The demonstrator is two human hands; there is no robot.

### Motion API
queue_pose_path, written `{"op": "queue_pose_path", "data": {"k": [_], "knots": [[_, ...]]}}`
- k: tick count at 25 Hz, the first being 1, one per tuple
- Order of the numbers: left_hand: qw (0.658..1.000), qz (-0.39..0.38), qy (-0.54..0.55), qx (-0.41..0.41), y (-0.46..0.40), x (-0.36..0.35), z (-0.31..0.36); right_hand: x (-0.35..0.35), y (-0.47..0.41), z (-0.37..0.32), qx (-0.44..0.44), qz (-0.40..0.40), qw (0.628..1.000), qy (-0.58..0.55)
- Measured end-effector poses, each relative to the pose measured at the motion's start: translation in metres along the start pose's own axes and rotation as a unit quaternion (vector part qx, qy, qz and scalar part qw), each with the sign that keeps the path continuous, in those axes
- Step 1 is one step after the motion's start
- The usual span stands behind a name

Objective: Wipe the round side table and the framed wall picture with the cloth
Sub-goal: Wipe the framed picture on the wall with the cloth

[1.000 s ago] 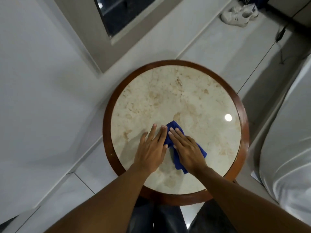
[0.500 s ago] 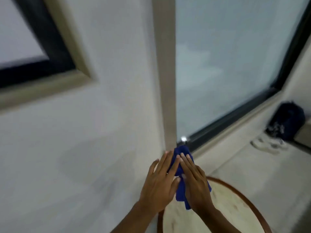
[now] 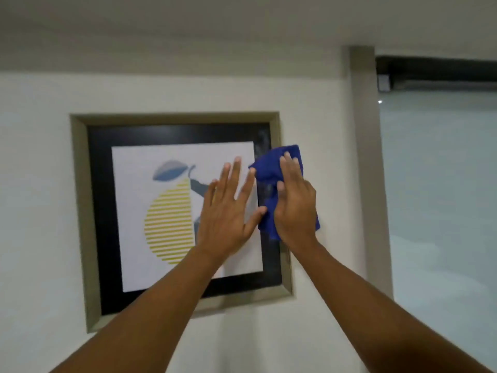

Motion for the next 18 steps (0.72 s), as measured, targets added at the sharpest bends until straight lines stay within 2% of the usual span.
{"op": "queue_pose_path", "data": {"k": [2, 4, 7, 11, 15, 18], "knots": [[0.996, -0.05, -0.064, 0.034, -0.012, -0.009, -0.04, -0.017, -0.053, -0.006, 0.016, -0.001, 1.0, 0.025], [0.991, -0.092, -0.097, 0.029, -0.005, -0.025, -0.063, -0.026, -0.096, -0.001, 0.023, -0.008, 0.997, 0.071], [0.989, -0.087, -0.117, -0.004, 0.012, -0.047, -0.071, -0.04, -0.119, 0.015, 0.028, -0.028, 0.992, 0.12], [0.994, -0.041, -0.096, 0.018, 0.023, -0.061, -0.064, -0.069, -0.073, 0.05, 0.018, -0.05, 0.967, 0.251], [0.994, -0.027, -0.107, 0.013, 0.039, -0.068, -0.057, -0.081, 0.004, 0.068, -0.025, -0.027, 0.968, 0.25], [0.992, -0.023, -0.123, -0.02, 0.053, -0.067, -0.055, -0.078, 0.089, 0.081, -0.048, -0.047, 0.958, 0.279]]}}
Point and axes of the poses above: each hand's wrist, its own y-axis away from the middle knuckle, its own x-axis out of the back of the hand, z = x × y, the point moved 4 cm from there along -y, towards the middle knuckle, and after that the axes turned 14 degrees about -y, right-handed, at the moved point
